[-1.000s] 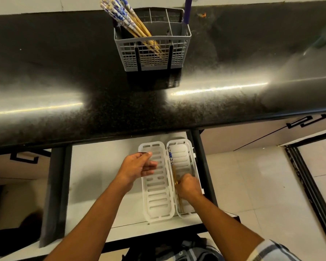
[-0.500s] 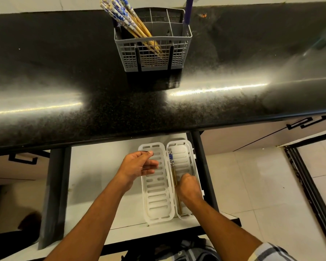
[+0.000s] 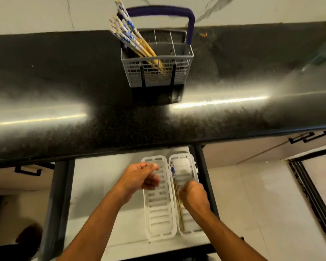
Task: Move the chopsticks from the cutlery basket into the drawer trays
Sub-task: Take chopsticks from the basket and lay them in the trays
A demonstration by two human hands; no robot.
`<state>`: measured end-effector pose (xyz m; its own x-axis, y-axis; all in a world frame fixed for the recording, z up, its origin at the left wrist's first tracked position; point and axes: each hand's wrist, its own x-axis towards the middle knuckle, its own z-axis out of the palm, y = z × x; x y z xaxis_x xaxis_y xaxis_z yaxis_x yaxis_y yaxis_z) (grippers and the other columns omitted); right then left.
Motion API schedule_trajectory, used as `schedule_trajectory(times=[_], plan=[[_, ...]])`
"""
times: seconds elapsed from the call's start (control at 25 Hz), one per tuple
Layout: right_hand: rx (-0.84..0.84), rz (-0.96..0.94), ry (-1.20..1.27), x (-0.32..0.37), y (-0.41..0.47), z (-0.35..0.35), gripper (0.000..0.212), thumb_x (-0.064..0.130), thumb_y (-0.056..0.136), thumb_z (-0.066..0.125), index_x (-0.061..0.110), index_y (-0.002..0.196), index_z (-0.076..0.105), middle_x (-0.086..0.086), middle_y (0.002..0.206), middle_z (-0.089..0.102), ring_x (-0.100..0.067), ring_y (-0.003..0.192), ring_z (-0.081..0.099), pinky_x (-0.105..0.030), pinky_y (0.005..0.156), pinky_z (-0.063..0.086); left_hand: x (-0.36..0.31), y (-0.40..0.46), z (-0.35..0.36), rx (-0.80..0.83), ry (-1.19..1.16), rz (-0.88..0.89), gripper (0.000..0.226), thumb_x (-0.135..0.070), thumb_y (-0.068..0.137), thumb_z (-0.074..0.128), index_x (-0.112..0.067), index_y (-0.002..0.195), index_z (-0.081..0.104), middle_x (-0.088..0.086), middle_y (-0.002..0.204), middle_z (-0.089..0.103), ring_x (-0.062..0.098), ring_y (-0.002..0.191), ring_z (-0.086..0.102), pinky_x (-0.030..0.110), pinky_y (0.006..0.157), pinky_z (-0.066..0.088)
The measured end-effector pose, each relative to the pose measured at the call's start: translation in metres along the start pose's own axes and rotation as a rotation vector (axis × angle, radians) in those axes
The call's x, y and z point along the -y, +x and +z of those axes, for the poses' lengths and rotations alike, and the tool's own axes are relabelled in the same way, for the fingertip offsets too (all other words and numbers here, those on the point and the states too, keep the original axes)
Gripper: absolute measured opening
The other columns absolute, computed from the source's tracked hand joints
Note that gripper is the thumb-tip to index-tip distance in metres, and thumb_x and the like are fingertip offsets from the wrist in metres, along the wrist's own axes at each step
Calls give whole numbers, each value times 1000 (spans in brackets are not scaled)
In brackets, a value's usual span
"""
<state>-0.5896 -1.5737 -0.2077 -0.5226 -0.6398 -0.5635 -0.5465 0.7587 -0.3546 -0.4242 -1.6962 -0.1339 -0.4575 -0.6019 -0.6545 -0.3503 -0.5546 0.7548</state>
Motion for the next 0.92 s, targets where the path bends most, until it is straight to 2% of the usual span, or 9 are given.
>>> schedule_trajectory(times=[0.12,0.24,0.32,0.44,0.52,0.56,0.64,0.8,0.92], plan=[[-70,-135,103,31,-4,-64,18,21,92,61,16,81,75,0,77,73,-13,67,69,-26,63,58,-41,-11,-9,7,71,136,24,-27,95,60,-7,102,71,13,82,76,24,74,73,37,75,62],[-251,-335,196,86,-13,-142,15,29,92,65,21,86,76,7,76,73,0,65,63,-8,56,43,-109,-14,-23,-110,-35,317,18,-20,95,60,-7,99,70,12,76,74,22,70,71,34,72,62],[-325,-475,273,128,-15,-183,12,30,92,65,25,86,74,11,69,68,3,60,60,-5,49,39,-159,-15,-34,-196,-82,420,16,-18,96,59,-6,100,69,11,77,74,19,70,71,33,72,62],[-445,-664,295,188,-2,-218,8,28,90,67,25,89,74,10,74,69,-1,65,63,-7,53,42,-215,-12,-47,-280,-65,528,16,-19,96,60,-7,98,69,9,79,75,19,74,72,33,73,62],[-487,-753,284,229,14,-233,11,27,89,67,21,93,76,4,82,73,-10,71,66,-20,63,51,-240,-6,-53,-361,-78,559,15,-19,96,60,-8,96,69,9,80,75,21,77,70,34,74,61],[-480,-771,259,249,21,-240,13,27,90,66,20,96,75,2,86,74,-13,73,66,-27,66,53,-250,-3,-56,-402,-87,569,15,-19,96,60,-7,97,69,10,81,74,21,77,70,34,75,60],[-443,-760,167,282,33,-250,18,31,91,61,21,102,72,-1,92,73,-17,77,65,-31,68,53,-266,2,-62,-476,-88,583,18,-19,96,60,-5,97,70,12,84,74,20,78,69,35,76,60],[-418,-746,35,311,51,-250,18,33,91,61,20,102,67,-2,98,67,-19,79,60,-32,64,44,-274,9,-75,-527,-47,574,14,-22,95,61,-14,91,72,10,85,77,24,85,74,42,83,61],[-418,-746,-15,314,62,-242,21,34,94,58,19,107,64,-2,102,65,-18,84,59,-32,70,47,-272,10,-82,-541,-16,549,15,-24,95,62,-13,94,71,9,82,76,24,84,74,40,81,62]])
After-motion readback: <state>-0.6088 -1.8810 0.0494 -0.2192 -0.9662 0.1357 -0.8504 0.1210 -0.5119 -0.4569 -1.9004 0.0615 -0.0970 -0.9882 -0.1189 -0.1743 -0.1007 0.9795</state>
